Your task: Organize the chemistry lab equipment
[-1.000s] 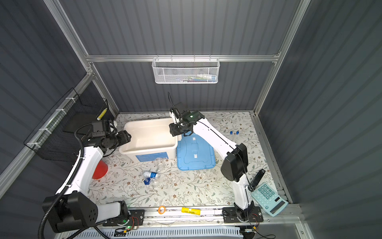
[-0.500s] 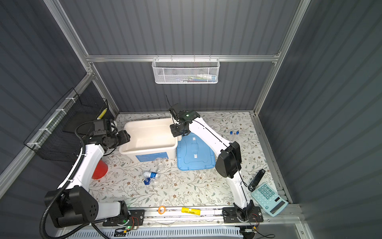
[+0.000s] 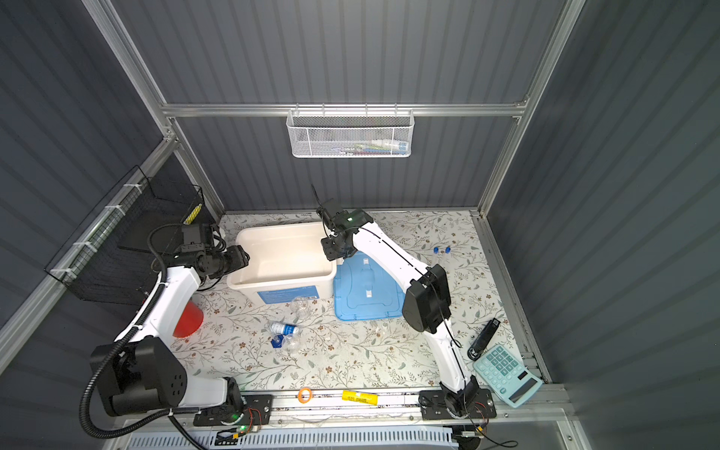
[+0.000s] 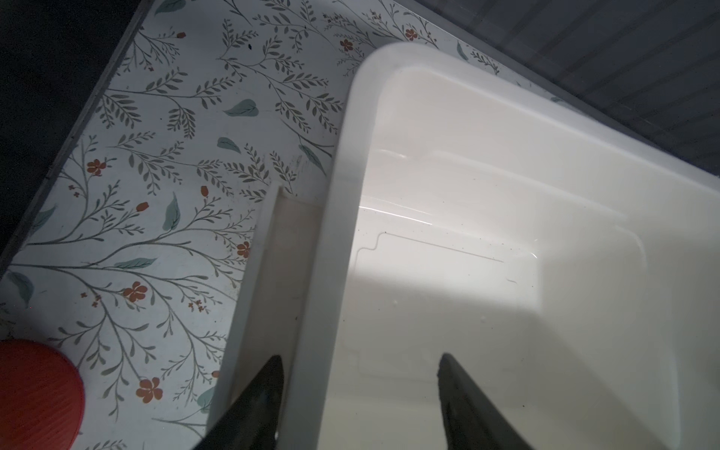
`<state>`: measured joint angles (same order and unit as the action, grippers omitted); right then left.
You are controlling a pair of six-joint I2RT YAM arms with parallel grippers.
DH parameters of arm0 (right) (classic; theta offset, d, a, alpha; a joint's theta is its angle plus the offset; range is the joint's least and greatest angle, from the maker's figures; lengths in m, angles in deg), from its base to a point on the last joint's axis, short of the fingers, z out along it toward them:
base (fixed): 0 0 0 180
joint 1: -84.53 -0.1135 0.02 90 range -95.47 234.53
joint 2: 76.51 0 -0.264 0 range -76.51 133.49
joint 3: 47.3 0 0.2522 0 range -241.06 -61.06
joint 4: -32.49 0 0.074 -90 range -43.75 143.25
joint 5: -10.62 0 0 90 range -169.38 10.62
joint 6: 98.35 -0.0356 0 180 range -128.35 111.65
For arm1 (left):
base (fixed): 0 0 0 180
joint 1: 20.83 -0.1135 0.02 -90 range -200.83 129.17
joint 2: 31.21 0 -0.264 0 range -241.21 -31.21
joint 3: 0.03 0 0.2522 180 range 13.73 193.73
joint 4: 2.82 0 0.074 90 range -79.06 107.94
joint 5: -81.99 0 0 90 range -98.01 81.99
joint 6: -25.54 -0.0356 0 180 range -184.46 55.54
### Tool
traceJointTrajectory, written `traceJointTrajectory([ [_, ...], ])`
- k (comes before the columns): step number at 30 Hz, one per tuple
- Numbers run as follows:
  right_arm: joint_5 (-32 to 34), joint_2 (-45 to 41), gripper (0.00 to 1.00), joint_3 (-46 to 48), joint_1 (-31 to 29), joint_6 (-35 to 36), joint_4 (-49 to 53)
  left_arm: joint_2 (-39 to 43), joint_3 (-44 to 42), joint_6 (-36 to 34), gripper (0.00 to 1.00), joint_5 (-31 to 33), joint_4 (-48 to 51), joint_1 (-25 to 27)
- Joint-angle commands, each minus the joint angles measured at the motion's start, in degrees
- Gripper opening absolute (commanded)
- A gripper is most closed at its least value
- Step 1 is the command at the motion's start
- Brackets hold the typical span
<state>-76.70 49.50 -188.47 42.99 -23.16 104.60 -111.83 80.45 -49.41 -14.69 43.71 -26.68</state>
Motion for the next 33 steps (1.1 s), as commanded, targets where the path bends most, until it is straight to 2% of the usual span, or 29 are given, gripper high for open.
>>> traceJointTrajectory([
  [1,1.66,0.73,0.45,-0.64,0.45,-0.13,0.70,-1.63,0.55,-0.37,0.63,-4.29,-0.44,-0.31],
  [8,2.29,0.68,0.45,-0.38,0.93,-0.33,0.80,-3.40,0.97,0.00,0.63,-7.13,-2.46,-0.05],
  [20,2.17,1.42,0.45,-0.05,2.85,0.21,-0.95,-6.14,2.62,-0.05,0.63,-7.08,-5.33,3.51],
  [33,0.45,2.34,0.46,0.24,4.46,1.44,-3.11,-7.71,3.57,0.25,0.63,-7.54,-6.66,4.21],
])
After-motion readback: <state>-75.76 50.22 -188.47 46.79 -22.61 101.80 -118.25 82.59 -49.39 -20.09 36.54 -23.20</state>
